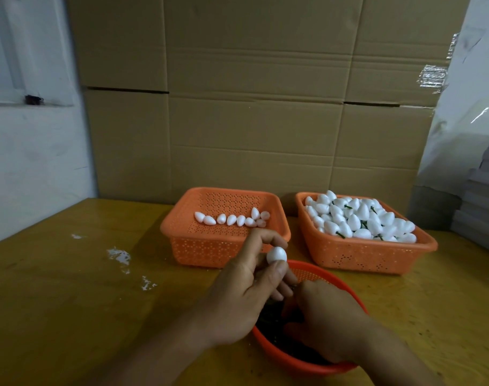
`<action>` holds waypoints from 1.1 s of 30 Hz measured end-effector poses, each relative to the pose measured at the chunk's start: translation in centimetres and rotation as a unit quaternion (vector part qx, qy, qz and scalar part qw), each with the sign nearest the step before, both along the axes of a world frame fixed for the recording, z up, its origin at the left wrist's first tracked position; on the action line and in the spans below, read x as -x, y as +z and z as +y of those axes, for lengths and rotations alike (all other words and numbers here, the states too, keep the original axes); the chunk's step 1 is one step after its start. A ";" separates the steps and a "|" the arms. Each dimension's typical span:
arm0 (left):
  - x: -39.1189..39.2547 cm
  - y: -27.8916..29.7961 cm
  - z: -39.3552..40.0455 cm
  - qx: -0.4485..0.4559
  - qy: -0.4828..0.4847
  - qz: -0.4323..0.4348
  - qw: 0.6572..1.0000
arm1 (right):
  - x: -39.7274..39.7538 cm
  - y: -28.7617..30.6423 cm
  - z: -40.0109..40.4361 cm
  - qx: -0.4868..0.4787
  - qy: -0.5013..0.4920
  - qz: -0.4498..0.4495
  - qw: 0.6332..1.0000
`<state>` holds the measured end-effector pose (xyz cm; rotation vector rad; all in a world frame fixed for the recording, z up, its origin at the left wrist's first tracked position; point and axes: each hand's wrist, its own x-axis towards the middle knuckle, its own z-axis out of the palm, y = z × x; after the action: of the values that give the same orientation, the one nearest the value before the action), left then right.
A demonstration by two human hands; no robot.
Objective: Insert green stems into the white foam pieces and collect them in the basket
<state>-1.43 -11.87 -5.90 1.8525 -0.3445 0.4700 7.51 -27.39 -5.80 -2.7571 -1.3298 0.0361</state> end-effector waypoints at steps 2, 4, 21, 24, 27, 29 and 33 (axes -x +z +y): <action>0.0 0.2 0.0 0.042 -0.011 0.015 0.999 | 0.0 0.1 -0.1 -0.008 0.000 -0.004 1.000; -0.1 0.3 0.0 0.095 -0.028 0.034 0.995 | 0.1 0.1 -0.2 -0.020 0.004 0.000 1.000; -0.6 1.1 1.0 0.374 -0.035 0.121 0.919 | 0.3 1.6 -1.0 -0.452 -0.015 0.100 0.887; -0.7 1.2 1.1 0.384 -0.029 0.137 0.913 | 0.9 2.3 -0.8 -0.547 0.009 0.183 0.817; -0.7 1.2 1.0 0.384 -0.022 0.152 0.910 | 1.4 2.7 -0.8 -0.595 0.037 0.246 0.765; -0.6 1.2 1.0 0.383 -0.022 0.156 0.910 | 1.5 2.7 -0.8 -0.596 0.052 0.270 0.754; -0.4 1.3 0.9 0.380 -0.020 0.156 0.912 | 1.6 2.4 -0.5 -0.590 0.074 0.280 0.754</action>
<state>-0.99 -11.01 -4.56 1.1234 0.0305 0.2193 5.88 -27.92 -3.37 -1.3893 -0.8732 0.0168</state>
